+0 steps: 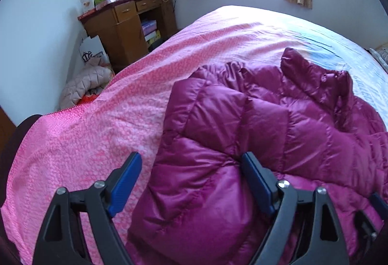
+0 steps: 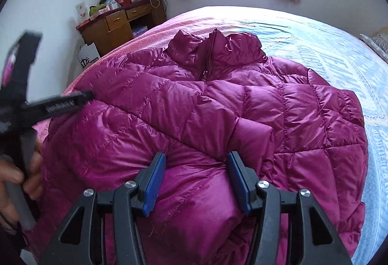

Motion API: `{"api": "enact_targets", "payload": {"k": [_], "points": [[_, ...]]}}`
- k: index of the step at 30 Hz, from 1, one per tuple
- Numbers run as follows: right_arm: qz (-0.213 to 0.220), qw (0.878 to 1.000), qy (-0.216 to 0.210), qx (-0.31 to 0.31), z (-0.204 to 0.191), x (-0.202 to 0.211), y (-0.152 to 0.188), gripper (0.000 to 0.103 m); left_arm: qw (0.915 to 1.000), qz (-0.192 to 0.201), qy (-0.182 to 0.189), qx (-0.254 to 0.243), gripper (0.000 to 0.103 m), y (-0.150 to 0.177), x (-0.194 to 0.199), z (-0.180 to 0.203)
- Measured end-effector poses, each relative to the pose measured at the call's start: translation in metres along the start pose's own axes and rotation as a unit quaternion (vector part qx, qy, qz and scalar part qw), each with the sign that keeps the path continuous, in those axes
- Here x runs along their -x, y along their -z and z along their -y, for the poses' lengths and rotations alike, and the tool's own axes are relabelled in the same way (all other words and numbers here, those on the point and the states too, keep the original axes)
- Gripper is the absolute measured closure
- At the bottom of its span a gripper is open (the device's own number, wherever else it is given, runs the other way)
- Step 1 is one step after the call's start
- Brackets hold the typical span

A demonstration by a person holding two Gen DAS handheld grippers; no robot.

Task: Fold large clothes
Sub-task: 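Grasp the jacket collar with the right gripper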

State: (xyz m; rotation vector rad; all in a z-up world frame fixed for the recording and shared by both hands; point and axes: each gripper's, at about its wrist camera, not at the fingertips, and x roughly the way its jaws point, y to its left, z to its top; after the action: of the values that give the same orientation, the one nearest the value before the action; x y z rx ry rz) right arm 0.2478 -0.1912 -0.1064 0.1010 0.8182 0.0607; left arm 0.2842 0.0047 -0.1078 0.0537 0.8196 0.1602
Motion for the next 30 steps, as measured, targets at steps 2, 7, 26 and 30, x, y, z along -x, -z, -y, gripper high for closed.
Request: {"api": "enact_targets", "payload": {"k": [2, 7, 26, 30], "points": [[0.001, 1.0, -0.007, -0.004, 0.003, 0.0, 0.0, 0.048, 0.9998, 0.01, -0.011, -0.009, 0.012, 0.003, -0.001, 0.004], [0.003, 1.0, -0.01, -0.004, 0.003, 0.0, 0.0, 0.046, 0.9997, 0.004, -0.016, -0.02, 0.011, 0.002, -0.007, 0.01], [-0.02, 0.989, -0.04, -0.141, 0.065, 0.007, -0.162, 0.044, 0.9977, -0.009, 0.032, 0.058, 0.002, 0.004, -0.015, -0.018], [-0.051, 0.97, -0.064, -0.227, 0.08, -0.047, -0.183, 0.044, 0.9947, -0.014, 0.058, 0.083, 0.002, 0.005, -0.019, -0.025]]}}
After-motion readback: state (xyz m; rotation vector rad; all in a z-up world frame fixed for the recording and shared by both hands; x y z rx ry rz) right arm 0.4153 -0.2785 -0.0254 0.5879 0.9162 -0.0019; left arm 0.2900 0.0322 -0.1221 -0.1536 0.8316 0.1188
